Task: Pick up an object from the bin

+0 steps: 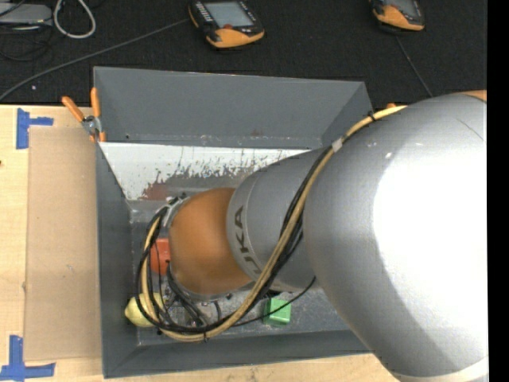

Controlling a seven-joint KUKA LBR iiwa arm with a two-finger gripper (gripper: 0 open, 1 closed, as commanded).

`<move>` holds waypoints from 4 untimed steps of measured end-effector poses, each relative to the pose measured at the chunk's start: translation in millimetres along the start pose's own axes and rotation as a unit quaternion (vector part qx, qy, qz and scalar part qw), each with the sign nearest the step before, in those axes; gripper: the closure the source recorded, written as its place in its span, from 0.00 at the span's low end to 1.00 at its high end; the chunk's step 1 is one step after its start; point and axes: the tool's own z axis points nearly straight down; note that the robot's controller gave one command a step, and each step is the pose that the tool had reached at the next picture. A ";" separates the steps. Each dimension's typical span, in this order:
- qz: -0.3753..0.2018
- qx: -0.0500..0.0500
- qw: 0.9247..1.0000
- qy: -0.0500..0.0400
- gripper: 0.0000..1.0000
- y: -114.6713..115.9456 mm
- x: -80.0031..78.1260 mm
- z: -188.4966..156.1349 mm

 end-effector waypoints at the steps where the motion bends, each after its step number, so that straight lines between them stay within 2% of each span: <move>1: 0.000 0.000 1.000 0.000 1.00 0.0 0.0 0.0; 2: 0.001 0.000 1.000 0.000 1.00 -0.3 0.0 0.0; 4: 0.004 0.001 1.000 0.003 1.00 -1.6 0.8 -39.2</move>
Offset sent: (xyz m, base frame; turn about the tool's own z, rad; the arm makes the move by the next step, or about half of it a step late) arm 0.0000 -0.0001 0.0016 0.0006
